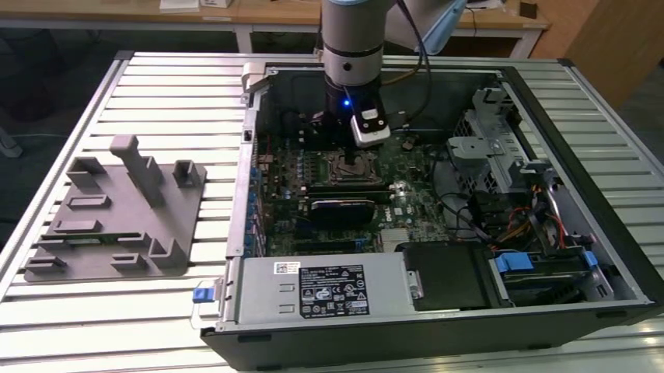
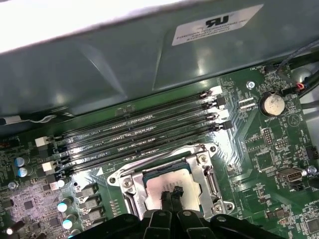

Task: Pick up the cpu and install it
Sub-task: 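Install the first cpu locking lever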

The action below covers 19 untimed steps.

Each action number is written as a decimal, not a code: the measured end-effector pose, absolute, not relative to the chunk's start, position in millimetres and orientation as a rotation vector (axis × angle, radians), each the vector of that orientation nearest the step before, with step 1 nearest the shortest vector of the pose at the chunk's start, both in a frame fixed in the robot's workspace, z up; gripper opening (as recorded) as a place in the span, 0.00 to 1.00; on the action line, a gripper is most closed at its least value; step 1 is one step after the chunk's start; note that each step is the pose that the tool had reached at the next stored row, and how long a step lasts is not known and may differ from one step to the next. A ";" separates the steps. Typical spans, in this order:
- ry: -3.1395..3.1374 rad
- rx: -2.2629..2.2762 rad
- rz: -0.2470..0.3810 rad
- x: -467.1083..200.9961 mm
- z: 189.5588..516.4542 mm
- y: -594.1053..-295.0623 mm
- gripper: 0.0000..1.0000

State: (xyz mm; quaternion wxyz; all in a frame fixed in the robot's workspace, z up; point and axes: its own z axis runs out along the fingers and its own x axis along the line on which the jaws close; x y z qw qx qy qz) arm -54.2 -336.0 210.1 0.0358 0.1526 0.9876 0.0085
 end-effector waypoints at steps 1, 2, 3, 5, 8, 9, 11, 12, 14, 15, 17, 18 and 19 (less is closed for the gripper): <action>3.034 0.469 0.026 -54.2 210.2 -335.9 0.11; 3.034 0.469 0.026 -54.2 210.7 -336.0 0.11; 3.034 0.469 0.026 -54.2 211.8 -336.0 0.11; 3.034 0.469 0.026 -54.2 214.9 -335.9 0.11; 3.034 0.469 0.026 -54.2 222.4 -336.0 0.11; 3.034 0.469 0.027 -54.2 225.0 -336.0 0.11; 3.034 0.469 0.027 -54.2 229.9 -336.0 0.11; 3.034 0.469 0.027 -54.2 231.7 -335.9 0.11; 3.034 0.469 0.027 -54.2 232.9 -335.9 0.11; 3.034 0.469 0.028 -54.2 232.8 -335.9 0.11; 3.034 0.469 0.027 -53.0 232.9 -336.0 0.11; 3.034 0.469 0.027 -51.7 232.9 -335.9 0.11; 3.034 0.469 0.027 -50.2 232.9 -335.9 0.11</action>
